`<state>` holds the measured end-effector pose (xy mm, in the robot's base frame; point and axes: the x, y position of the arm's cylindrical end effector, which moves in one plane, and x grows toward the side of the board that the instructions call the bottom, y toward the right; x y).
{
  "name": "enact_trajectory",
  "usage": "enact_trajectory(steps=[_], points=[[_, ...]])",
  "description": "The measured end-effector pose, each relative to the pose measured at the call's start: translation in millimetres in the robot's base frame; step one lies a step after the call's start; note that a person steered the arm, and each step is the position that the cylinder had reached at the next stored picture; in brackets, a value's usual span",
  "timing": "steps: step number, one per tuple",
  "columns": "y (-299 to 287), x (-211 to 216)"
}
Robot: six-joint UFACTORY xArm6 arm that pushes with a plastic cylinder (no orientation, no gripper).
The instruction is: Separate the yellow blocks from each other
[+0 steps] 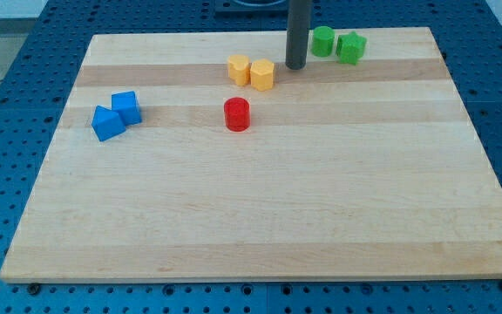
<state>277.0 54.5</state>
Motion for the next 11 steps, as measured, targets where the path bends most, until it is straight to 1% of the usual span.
enact_trajectory(steps=[1,4,6,7,10,11], points=[[-2,0],[-44,2],[-44,-40],[-83,-40],[-82,31],[-100,49]])
